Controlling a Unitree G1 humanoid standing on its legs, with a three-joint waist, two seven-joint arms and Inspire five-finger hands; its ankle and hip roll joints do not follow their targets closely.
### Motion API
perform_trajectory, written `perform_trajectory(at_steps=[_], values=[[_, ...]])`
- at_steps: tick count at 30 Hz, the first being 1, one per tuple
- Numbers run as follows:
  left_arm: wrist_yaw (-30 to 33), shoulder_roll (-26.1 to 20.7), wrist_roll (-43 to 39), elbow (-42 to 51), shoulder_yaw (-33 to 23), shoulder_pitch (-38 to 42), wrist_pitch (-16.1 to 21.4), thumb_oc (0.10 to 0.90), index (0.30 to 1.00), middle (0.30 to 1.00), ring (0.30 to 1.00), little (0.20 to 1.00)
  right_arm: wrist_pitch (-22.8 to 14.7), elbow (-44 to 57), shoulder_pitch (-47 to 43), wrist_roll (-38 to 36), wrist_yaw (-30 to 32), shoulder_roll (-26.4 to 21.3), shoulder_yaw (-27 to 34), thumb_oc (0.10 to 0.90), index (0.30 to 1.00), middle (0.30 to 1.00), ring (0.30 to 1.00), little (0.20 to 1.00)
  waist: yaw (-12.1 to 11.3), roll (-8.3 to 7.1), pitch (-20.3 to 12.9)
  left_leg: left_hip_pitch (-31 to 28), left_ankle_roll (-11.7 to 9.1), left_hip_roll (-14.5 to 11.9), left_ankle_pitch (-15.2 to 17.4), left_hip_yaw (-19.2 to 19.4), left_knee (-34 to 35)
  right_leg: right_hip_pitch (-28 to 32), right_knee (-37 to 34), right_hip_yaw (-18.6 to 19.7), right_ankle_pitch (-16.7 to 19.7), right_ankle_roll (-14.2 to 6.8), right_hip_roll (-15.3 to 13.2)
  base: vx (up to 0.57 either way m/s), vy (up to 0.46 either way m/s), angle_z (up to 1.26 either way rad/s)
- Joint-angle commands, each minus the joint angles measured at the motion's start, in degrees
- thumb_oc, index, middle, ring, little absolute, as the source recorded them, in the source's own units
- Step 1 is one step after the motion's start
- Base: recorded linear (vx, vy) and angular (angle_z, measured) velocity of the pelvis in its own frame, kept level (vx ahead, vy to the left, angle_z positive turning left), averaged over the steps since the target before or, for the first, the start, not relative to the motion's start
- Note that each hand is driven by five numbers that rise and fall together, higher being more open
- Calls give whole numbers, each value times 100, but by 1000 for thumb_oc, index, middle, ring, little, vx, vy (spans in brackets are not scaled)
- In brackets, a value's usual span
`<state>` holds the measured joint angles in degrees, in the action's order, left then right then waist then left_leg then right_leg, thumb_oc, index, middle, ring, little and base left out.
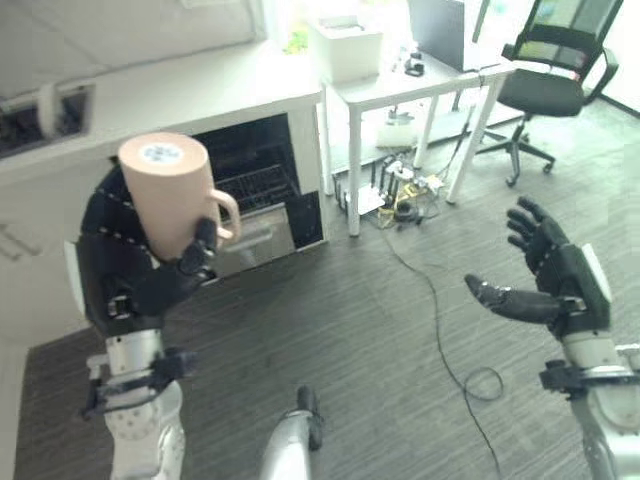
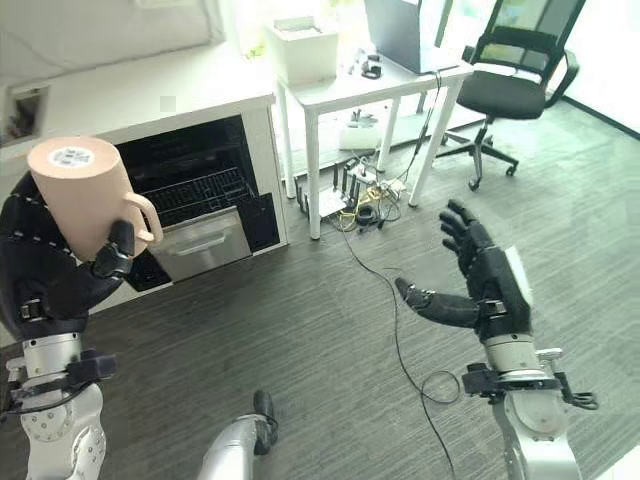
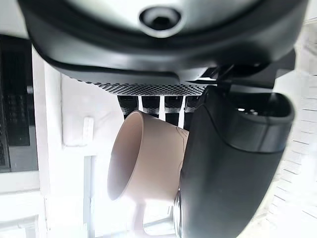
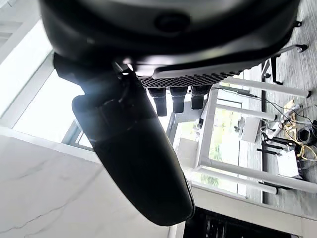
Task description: Place the dishes in the dishwasher.
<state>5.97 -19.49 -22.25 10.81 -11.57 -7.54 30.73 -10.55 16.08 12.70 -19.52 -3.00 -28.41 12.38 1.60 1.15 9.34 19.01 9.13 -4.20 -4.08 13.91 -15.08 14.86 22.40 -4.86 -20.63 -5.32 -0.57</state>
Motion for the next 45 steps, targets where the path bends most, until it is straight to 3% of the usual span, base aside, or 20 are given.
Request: perform_trajectory(at_steps=[1, 5, 6, 7, 8, 10, 13, 15, 17, 18, 23, 29, 32, 34, 35, 36, 38, 39, 43, 45], values=[[95, -548, -2, 822, -460, 572, 497, 400, 300, 300, 300, 300, -609, 729, -735, -347, 0, -107, 332, 800, 900, 900, 900, 900, -279, -118, -439, -132, -1453, -562, 545, -404, -211, -918, -521, -65, 726, -297, -721, 445, 322, -15], [-71, -636, -58, 816, -364, 868, 263, 400, 300, 300, 300, 300, -444, 738, -923, -32, 299, 101, 173, 800, 900, 900, 900, 900, -373, -276, -517, -332, -1145, -55, 718, -682, -211, -701, -521, -346, 1845, -503, -1059, 297, 229, 57], [-122, -630, -39, 840, -345, 885, 237, 400, 300, 300, 300, 300, -393, 752, -964, 52, 330, 158, 133, 800, 900, 900, 900, 900, -390, -228, -526, -406, -1064, 42, 769, -788, -211, -532, -501, -467, 2327, -529, -1076, 406, 368, 83], [-141, -568, 67, 881, -311, 902, 183, 400, 300, 300, 300, 300, -356, 756, -968, 233, 343, 282, 13, 800, 900, 900, 900, 900, -354, -121, -458, -647, -941, 222, 876, -1023, -211, -858, 324, -457, 2711, -513, -1036, 337, 337, 70], [-106, -547, 118, 880, -301, 904, 176, 400, 300, 300, 300, 300, -338, 735, -991, 300, 333, 315, -45, 800, 900, 900, 900, 900, -325, -90, -430, -737, -912, 253, 919, -1065, -211, -1084, 613, -434, 2739, -483, -1028, 293, 287, 70], [3, -576, 112, 886, -310, 909, 146, 400, 300, 300, 300, 300, -352, 626, -1036, 300, 282, 291, -116, 800, 900, 900, 900, 900, -281, -62, -375, -911, -900, 296, 971, -1114, -211, -1547, 590, -490, 2480, -340, -923, 186, 83, 34], [-47, -620, -20, 845, -323, 964, 109, 400, 300, 300, 300, 300, -357, 568, -1065, 222, 261, 211, -86, 800, 900, 900, 900, 900, -227, -180, -301, -1104, -935, 363, 1128, -1194, -211, -1809, -521, -671, 2248, -273, -834, 210, -96, 49], [-75, -621, -33, 848, -316, 938, 123, 400, 300, 300, 300, 300, -438, 492, -1040, 121, 243, 134, -31, 800, 900, 900, 900, 900, -115, -337, -203, -1287, -942, 484, 1354, -1310, -211, -2388, -521, -403, 1892, -312, -889, 253, -166, 38], [-49, -597, -51, 904, -264, 902, 80, 400, 300, 300, 300, 300, -475, 457, -980, 13, 202, 46, 26, 800, 900, 900, 900, 900, 50, -436, -214, -1463, -881, 659, 1623, -1560, -211, -2932, -521, 118, 1988, -386, -756, 355, -139, 60], [-42, -587, -57, 934, -265, 867, 73, 400, 300, 300, 300, 300, -471, 474, -968, 10, 170, 52, 20, 800, 900, 900, 900, 900, 67, -456, -220, -1556, -875, 690, 1713, -1599, -211, -3074, -521, 113, 2067, -404, -755, 336, -137, 73], [-166, -531, -662, 1053, -238, 801, 20, 400, 300, 300, 300, 300, -388, 521, -1031, 221, 275, -112, -42, 800, 900, 900, 900, 900, 10, -452, -394, -1735, -956, 583, 1872, -1657, -211, -2985, -521, -36, 1902, -304, -726, 246, -187, 70], [-238, -424, -623, 1043, -188, 816, 38, 400, 300, 300, 300, 300, -226, 549, -1256, 204, 379, -128, -155, 800, 900, 900, 900, 900, -4, -375, -477, -1929, -1073, 484, 1951, -1679, -211, -2830, -521, -89, 1814, -210, -663, 155, -118, 29], [-645, -243, -1137, 1030, -152, 794, -26, 400, 300, 300, 300, 300, -168, 558, -1072, 117, 418, -148, -11, 800, 900, 900, 900, 900, 66, -238, -536, -2263, -1423, 156, 831, -1369, -211, -2569, -521, -71, 1551, 46, -437, 301, -233, 29], [-801, -190, -1185, 1047, -109, 776, -9, 400, 300, 300, 300, 300, -230, 484, -979, 154, 411, -114, 73, 800, 900, 900, 900, 900, -5, -382, -389, -2120, -1537, 132, 60, -1104, -297, -2277, -521, -43, 1433, 160, -542, 162, -168, 35], [-838, -180, -1186, 1032, -94, 788, 13, 400, 300, 300, 300, 300, -245, 449, -989, 212, 426, -97, 85, 800, 900, 900, 900, 900, -41, -418, -307, -1953, -1538, 101, 21, -1027, -435, -2194, -521, -52, 1399, 177, -582, 151, 51, 6], [-830, -181, -1239, 963, -75, 816, 51, 400, 300, 300, 300, 300, -181, 340, -1122, 265, 422, -101, 112, 800, 900, 900, 900, 900, -27, -345, -184, -1630, -1532, -281, 345, -679, -211, -2053, -521, -104, 1304, 104, -601, 108, 153, 12], [-816, -207, -1248, 924, -88, 797, 85, 400, 300, 300, 300, 300, -195, 291, -1143, 271, 368, -113, 135, 800, 900, 900, 900, 900, 10, -223, -158, -1372, -1568, -525, 595, -650, -211, -2010, -521, -100, 1252, 37, -552, 173, 322, 29], [-754, -244, -1187, 947, -100, 742, 74, 400, 300, 300, 300, 300, -190, 366, -1033, 236, 356, -161, 163, 800, 900, 900, 900, 900, 30, -87, -173, -944, -1678, -802, 466, -811, -211, -1921, -521, -29, 1124, 0, -489, 209, 358, 28], [-670, -278, -1040, 835, -1, 810, 109, 400, 300, 300, 300, 300, -166, 339, -950, 125, 345, -272, 154, 800, 900, 900, 900, 900, 106, -100, -337, -1058, -1623, -639, 1070, -884, -211, -2005, -521, -140, 1170, -127, -762, 138, 216, -20], [-715, -298, -1041, 850, -13, 827, 69, 400, 300, 300, 300, 300, -144, 445, -831, 100, 290, -249, 213, 800, 900, 900, 900, 900, 128, -109, -420, -1103, -1615, -569, 1161, -922, -211, -2036, -521, -218, 1194, -215, -896, 145, 172, 0]])
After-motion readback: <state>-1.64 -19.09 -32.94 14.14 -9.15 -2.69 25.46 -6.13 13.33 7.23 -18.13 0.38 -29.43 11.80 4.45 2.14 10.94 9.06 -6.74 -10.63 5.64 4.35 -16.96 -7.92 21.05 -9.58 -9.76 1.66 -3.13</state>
